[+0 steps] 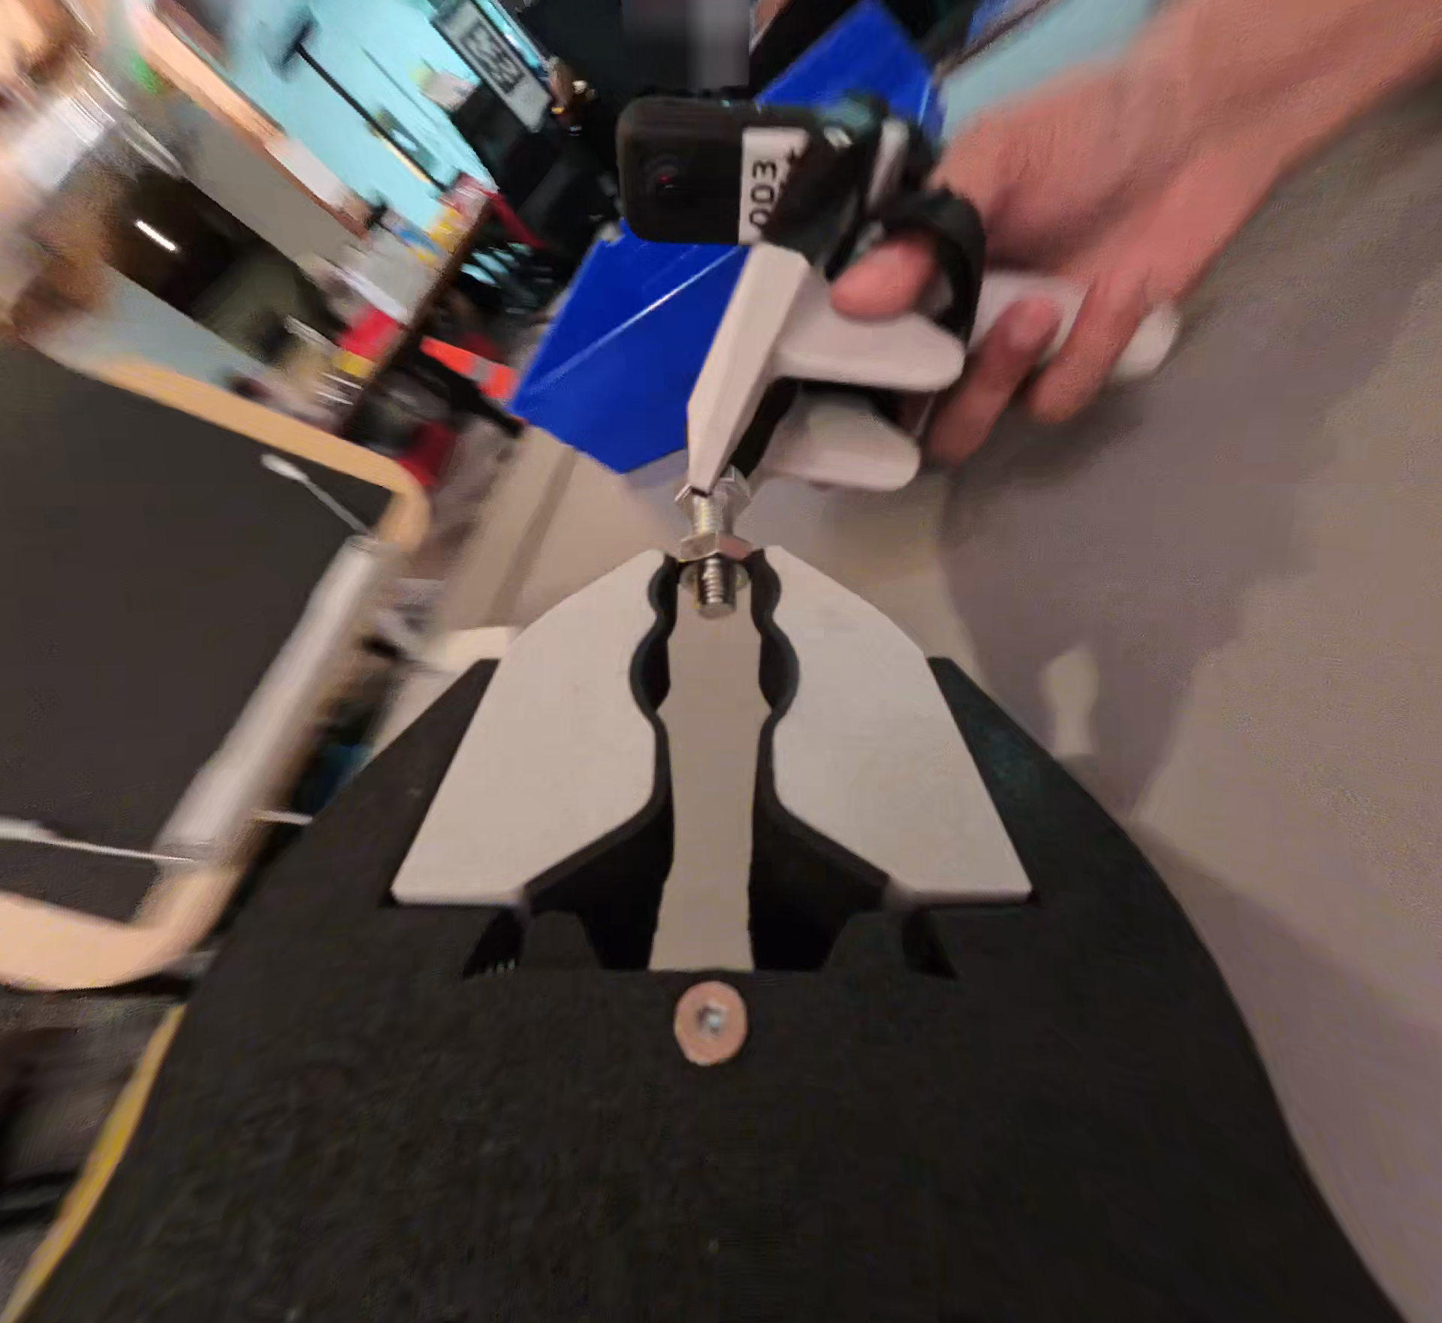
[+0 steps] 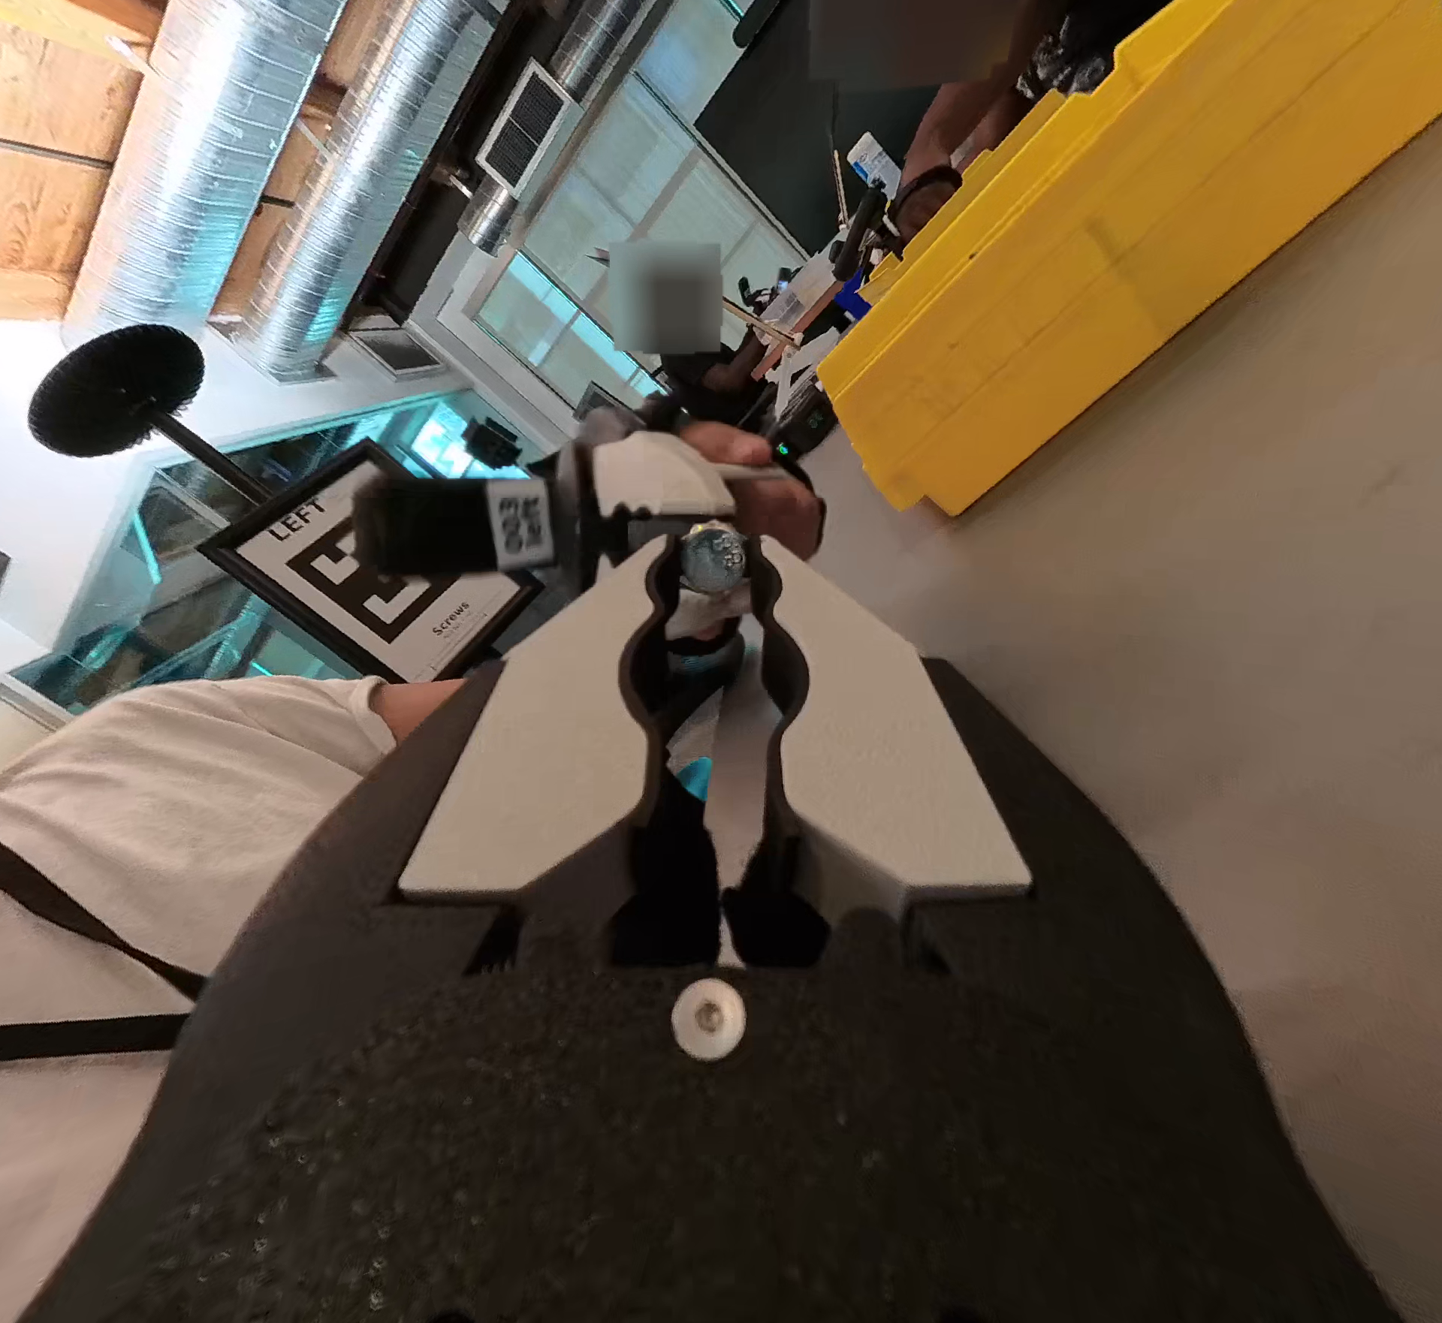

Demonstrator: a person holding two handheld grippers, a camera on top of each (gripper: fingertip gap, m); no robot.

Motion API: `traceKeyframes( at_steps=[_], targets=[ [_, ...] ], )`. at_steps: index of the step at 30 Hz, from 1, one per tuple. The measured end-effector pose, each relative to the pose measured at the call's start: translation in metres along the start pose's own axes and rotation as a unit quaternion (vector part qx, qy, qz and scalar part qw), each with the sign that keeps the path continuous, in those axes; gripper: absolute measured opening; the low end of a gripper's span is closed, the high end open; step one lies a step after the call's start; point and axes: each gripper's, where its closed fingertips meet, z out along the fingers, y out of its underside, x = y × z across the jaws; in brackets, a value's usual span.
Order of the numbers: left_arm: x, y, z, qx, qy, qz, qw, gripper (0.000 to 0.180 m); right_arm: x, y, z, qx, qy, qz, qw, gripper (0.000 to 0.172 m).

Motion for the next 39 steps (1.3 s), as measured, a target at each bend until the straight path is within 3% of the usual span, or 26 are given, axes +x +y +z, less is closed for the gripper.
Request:
traceKeyframes(
  at_steps=[2, 5, 8, 11, 13, 16, 17, 19, 22, 25, 27, 29, 31, 33, 36, 37, 39],
  targets=[
    [-0.004, 0.003, 0.002, -0.034, -0.052, 0.134, 0.989, 0.017, 0.004, -0.002, -0.001, 0.006, -0.001, 0.018, 1.0, 0.017],
    [-0.003, 0.003, 0.007, -0.05, -0.071, 0.16, 0.983, 0.024, 0.005, -0.006, -0.004, 0.013, -0.002, 0.021, 1.0, 0.017],
    [0.0, 0.0, 0.007, -0.037, -0.054, 0.092, 0.994, 0.035, 0.002, -0.009, -0.006, 0.021, 0.001, 0.005, 1.0, 0.016],
    [-0.007, -0.001, 0.005, -0.014, -0.032, -0.098, 0.995, 0.042, 0.001, -0.013, -0.009, 0.031, 0.01, -0.012, 0.999, 0.017],
    [-0.01, 0.004, 0.005, 0.003, 0.003, -0.283, 0.959, 0.042, 0.0, -0.015, -0.009, 0.034, 0.016, -0.023, 0.999, 0.016],
    [-0.001, 0.005, 0.008, 0.051, 0.116, -0.522, 0.844, 0.049, 0.0, -0.016, -0.009, 0.036, 0.018, -0.027, 0.999, 0.016],
    [0.0, 0.005, 0.008, 0.068, 0.144, -0.568, 0.808, 0.05, 0.001, -0.016, -0.008, 0.036, 0.019, -0.026, 0.999, 0.016],
    [-0.003, 0.005, 0.008, 0.094, 0.178, -0.619, 0.759, 0.051, 0.002, -0.014, -0.008, 0.032, 0.021, -0.022, 0.999, 0.016],
    [-0.007, 0.002, 0.008, 0.113, 0.194, -0.635, 0.739, 0.05, 0.004, -0.012, -0.007, 0.028, 0.026, -0.023, 0.999, 0.016],
    [-0.003, -0.002, 0.01, 0.111, 0.198, -0.625, 0.746, 0.044, 0.005, -0.011, -0.005, 0.027, 0.027, -0.022, 0.999, 0.017],
    [-0.005, -0.006, 0.009, 0.123, 0.189, -0.617, 0.754, 0.018, 0.005, -0.01, -0.004, 0.025, 0.027, -0.021, 0.999, 0.017],
    [-0.009, -0.007, 0.008, 0.13, 0.177, -0.605, 0.766, 0.017, 0.003, -0.011, -0.004, 0.028, 0.022, -0.019, 0.999, 0.016],
    [-0.008, -0.008, 0.007, 0.124, 0.158, -0.561, 0.803, 0.017, 0.002, -0.01, -0.003, 0.027, 0.019, -0.018, 0.999, 0.017],
    [-0.005, -0.006, 0.008, 0.095, 0.119, -0.457, 0.876, 0.017, 0.003, -0.009, -0.003, 0.024, 0.018, -0.013, 0.999, 0.016],
    [-0.002, 0.001, 0.008, 0.032, 0.033, -0.194, 0.98, 0.017, 0.004, -0.005, -0.002, 0.017, 0.017, -0.005, 1.0, 0.017],
    [-0.003, 0.003, 0.007, 0.012, 0.003, -0.093, 0.996, 0.017, 0.005, -0.004, -0.001, 0.014, 0.019, -0.003, 1.0, 0.016],
    [-0.007, 0.007, 0.007, -0.018, -0.045, 0.065, 0.997, 0.017, 0.008, -0.005, -0.001, 0.019, 0.019, 0.008, 1.0, 0.016]
  ],
)
